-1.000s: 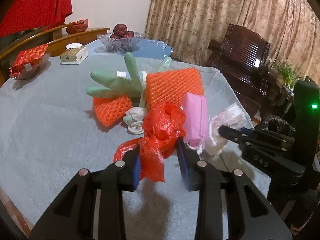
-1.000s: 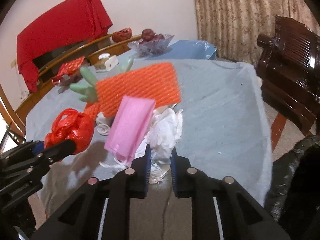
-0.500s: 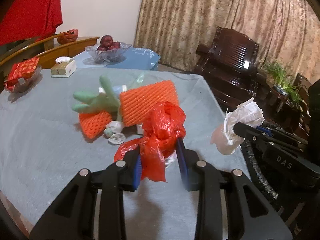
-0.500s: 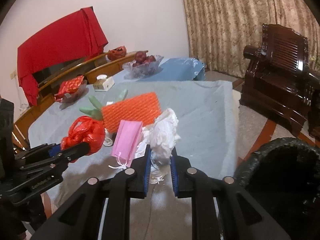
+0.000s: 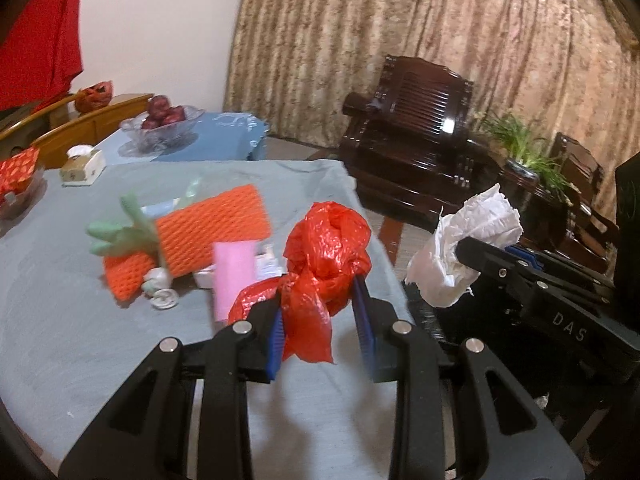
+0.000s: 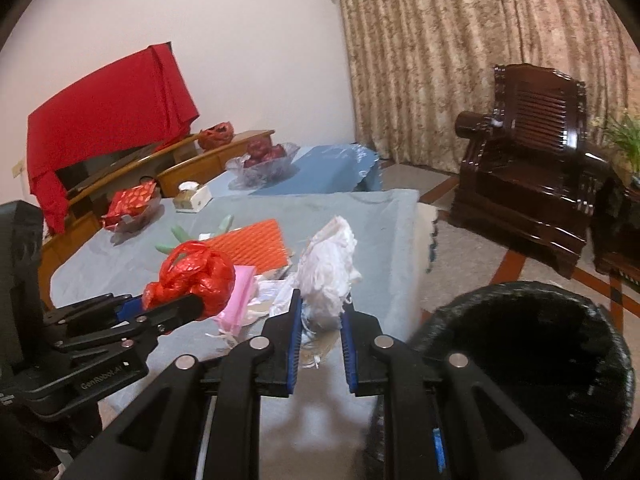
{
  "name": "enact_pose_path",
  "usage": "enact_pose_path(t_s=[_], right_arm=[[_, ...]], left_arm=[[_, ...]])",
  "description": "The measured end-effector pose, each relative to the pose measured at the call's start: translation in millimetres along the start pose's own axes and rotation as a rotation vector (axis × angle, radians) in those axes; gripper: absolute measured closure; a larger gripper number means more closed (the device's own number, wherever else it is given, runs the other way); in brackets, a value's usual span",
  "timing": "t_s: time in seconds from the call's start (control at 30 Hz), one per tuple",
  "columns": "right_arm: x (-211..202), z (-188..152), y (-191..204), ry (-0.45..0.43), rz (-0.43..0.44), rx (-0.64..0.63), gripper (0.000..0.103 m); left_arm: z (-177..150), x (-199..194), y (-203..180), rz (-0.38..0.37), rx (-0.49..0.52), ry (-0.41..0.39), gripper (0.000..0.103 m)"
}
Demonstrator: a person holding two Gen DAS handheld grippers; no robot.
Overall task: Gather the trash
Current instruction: 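Move both tools over the bin and release the red bag and tissue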
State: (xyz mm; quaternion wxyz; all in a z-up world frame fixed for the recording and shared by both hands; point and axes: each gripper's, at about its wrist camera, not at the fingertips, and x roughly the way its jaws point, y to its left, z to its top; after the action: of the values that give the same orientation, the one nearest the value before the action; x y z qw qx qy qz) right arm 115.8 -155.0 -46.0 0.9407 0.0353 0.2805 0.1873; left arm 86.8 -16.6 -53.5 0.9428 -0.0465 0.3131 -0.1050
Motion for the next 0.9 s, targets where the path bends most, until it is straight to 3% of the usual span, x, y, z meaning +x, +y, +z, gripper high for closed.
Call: enact_pose_path(t_s=[0.33,0.9], right_arm=[[-42,-7,-43,-0.037,-0.097,0.044,0.085],[-87,-38,-115,-0.025,-0.278,0.136,0.085]], left_arm=[[7,13,-53,-0.104,0.073,0.006,0.074],[0,48,-139,-0.262,0.179,0.038,0.074]])
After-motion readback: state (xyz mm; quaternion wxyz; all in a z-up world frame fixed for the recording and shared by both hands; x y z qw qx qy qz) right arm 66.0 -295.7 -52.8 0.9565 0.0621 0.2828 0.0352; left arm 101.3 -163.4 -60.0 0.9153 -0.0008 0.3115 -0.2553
